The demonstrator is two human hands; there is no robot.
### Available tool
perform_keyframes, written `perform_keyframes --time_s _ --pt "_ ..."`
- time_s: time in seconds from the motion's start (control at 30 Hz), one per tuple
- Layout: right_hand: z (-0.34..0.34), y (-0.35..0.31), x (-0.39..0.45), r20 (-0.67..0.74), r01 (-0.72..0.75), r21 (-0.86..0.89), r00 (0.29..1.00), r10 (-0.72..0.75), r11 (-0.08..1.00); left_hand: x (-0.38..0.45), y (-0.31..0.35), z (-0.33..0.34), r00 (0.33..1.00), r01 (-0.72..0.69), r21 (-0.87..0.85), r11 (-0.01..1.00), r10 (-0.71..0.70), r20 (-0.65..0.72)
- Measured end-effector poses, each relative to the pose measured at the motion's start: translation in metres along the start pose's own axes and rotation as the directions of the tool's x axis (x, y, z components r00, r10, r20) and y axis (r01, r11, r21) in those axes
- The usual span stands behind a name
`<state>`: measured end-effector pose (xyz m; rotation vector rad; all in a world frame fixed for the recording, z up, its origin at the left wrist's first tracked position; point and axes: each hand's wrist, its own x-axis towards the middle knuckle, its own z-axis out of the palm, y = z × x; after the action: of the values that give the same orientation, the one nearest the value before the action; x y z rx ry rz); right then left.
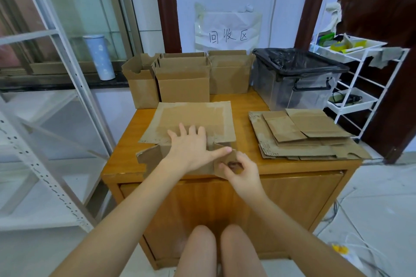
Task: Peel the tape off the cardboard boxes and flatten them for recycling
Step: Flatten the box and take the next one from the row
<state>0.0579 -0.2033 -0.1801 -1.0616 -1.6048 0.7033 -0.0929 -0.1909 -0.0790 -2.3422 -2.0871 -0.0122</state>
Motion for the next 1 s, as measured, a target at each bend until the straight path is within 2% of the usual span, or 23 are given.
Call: perform_keyframes --time_s 0.17,0.3,0.37,0.43,0.5,0.53,0.6,0.7,0.83,0.9,1.0 --pt "-0.018 0.002 -0.001 0.256 -0.019 0.153 0.966 -0.021 0.988 -0.004 -0.004 0.000 0.999 0.013 -0.126 0.992 -0.017 -0.031" --pt "-0.012 0.000 0.005 0.384 -0.005 0.094 0.923 -0.032 0.996 0.000 0.000 -0.008 0.999 -0.041 -0.043 0.998 0.042 0.018" --pt "-0.010 0.001 0.009 0.417 0.048 0.038 0.907 -0.060 0.998 0.002 0.001 -0.012 0.995 -0.094 -0.028 0.995 0.094 -0.020" --pt "-0.013 0.002 0.021 0.357 0.018 0.017 0.934 -0.022 1.000 0.004 0.000 -0.012 0.992 -0.116 -0.030 0.993 0.114 -0.056" --pt "-0.021 0.004 0.041 0.173 -0.061 -0.001 0.983 0.061 0.998 0.003 -0.004 -0.004 0.989 -0.115 -0.036 0.993 0.111 -0.094" --pt "-0.024 0.006 0.053 0.086 -0.105 -0.026 0.991 0.107 0.994 0.001 -0.006 0.001 0.986 -0.111 -0.044 0.993 0.105 -0.128" --pt "-0.028 0.013 0.077 0.009 -0.196 -0.058 0.980 0.197 0.979 -0.002 -0.010 0.011 0.975 -0.099 -0.101 0.990 0.076 -0.208" --pt "-0.024 0.022 0.109 0.000 -0.251 -0.111 0.968 0.252 0.962 -0.004 -0.011 0.018 0.956 -0.068 -0.201 0.977 0.007 -0.293" --pt "-0.009 0.019 0.139 0.078 -0.290 -0.232 0.946 0.314 0.929 -0.003 -0.008 0.022 0.922 -0.043 -0.209 0.977 -0.041 -0.384" --pt "0.000 0.022 0.147 0.120 -0.261 -0.329 0.942 0.314 0.907 -0.003 -0.007 0.023 0.905 -0.049 -0.219 0.975 -0.050 -0.423" --pt "0.009 0.031 0.152 0.071 -0.253 -0.421 0.948 0.310 0.871 -0.003 -0.007 0.023 0.897 -0.045 -0.225 0.973 -0.060 -0.437"
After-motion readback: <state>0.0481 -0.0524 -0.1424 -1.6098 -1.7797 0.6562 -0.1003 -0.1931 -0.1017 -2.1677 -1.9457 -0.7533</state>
